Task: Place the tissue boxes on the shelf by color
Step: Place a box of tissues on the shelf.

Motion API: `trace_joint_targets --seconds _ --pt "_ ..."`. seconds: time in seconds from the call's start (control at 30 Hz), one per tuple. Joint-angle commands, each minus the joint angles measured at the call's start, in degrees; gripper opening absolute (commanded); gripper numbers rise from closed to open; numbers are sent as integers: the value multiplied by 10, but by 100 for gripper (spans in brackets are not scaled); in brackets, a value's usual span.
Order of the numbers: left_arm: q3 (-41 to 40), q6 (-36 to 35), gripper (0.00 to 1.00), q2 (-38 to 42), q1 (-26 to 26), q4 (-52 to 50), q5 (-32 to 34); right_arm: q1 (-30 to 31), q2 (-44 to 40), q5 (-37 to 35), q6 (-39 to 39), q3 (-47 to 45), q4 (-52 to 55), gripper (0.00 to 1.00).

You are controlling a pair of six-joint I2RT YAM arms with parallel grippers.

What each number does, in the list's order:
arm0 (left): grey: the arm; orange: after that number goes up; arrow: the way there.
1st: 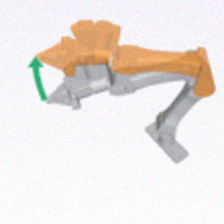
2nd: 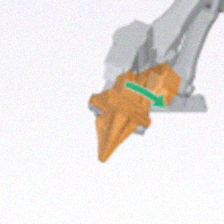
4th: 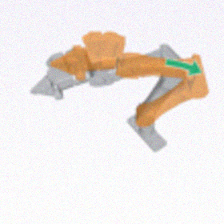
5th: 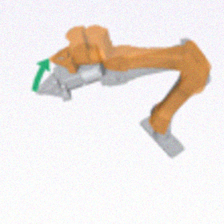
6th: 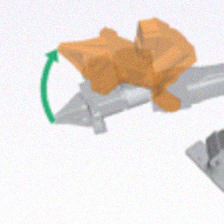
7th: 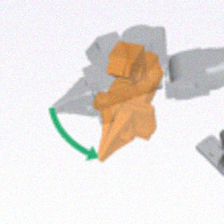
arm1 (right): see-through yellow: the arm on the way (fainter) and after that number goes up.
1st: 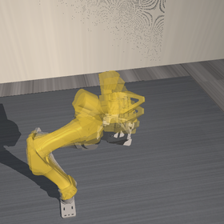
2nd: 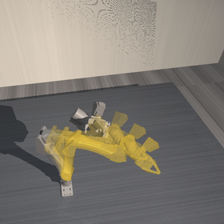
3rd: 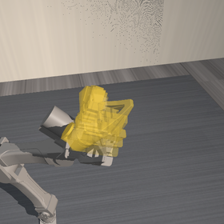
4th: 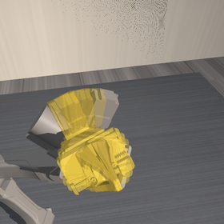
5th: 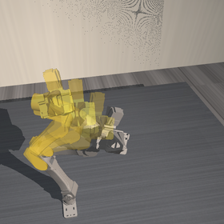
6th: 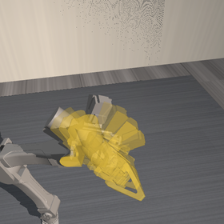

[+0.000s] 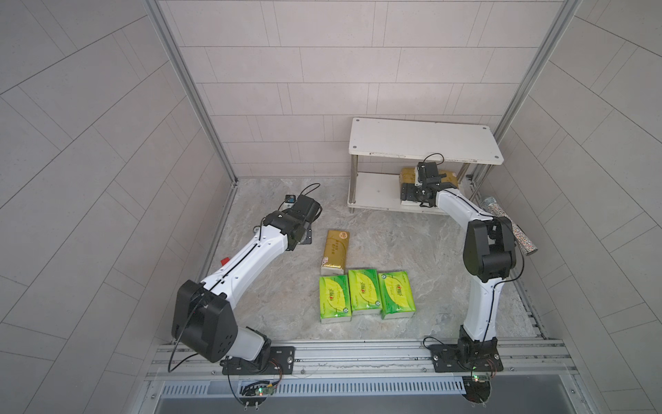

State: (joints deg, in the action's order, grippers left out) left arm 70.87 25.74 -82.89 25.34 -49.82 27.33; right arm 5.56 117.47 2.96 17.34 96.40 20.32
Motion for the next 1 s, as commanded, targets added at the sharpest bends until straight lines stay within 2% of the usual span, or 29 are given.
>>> trace_joint_targets --seconds 0.0,0.4,0.6,0.97 --pt "2 5 100 17 -4 -10 7 -1 -24 5 20 -12 7 92" --pt "2 2 100 17 -4 -10 7 12 -35 -25 41 -24 10 91" --pt "-1 1 100 20 -4 -10 9 12 -42 -34 34 -18 10 99" --pt "-7 0 100 29 -6 -10 10 7 -71 -18 34 -12 10 100"
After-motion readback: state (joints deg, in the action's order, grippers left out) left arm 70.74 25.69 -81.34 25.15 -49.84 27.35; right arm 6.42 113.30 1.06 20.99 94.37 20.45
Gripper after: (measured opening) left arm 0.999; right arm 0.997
